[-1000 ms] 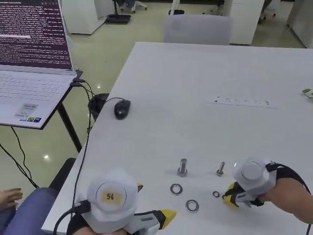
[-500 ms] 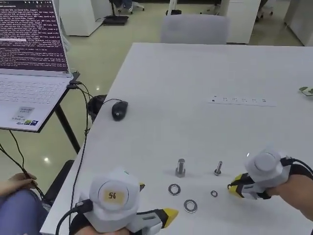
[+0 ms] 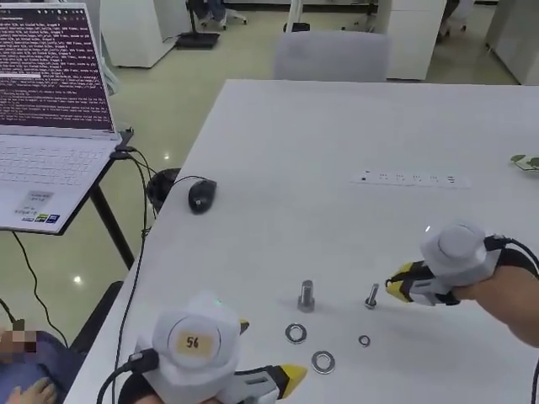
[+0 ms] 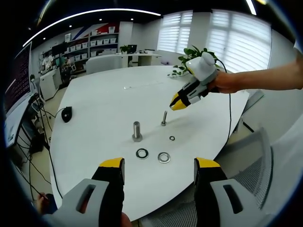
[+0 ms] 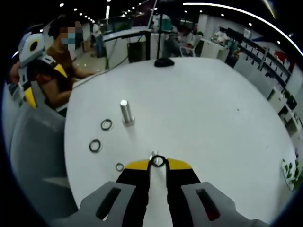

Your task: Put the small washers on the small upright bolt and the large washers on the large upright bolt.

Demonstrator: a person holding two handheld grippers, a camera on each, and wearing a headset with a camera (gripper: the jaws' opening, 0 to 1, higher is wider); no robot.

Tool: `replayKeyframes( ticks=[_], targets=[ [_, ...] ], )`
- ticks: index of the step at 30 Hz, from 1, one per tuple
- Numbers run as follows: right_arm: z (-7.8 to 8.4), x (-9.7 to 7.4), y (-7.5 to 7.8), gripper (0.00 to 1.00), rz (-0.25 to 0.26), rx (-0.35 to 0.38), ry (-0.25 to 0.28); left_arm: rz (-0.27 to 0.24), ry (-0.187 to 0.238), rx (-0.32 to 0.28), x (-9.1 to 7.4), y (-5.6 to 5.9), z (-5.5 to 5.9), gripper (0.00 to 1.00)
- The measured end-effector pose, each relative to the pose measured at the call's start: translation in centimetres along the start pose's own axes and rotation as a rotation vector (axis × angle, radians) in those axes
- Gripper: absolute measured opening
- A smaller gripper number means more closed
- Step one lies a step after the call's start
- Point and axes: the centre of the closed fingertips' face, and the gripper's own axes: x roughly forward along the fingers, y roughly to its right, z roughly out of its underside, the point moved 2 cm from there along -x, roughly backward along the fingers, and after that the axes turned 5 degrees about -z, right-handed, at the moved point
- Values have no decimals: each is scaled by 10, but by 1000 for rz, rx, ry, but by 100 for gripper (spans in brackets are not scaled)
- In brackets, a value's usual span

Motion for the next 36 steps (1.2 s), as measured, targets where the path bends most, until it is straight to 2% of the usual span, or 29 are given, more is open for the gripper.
replayKeyframes(
  ticks=[12, 36],
  targets=[
    [1, 15, -1, 13, -40, -72, -87, -9, 1, -14, 0, -4, 0, 59],
    [-2, 26, -5, 13, -69, -141, -185, -23, 5, -34, -3, -10, 5, 59]
  ],
)
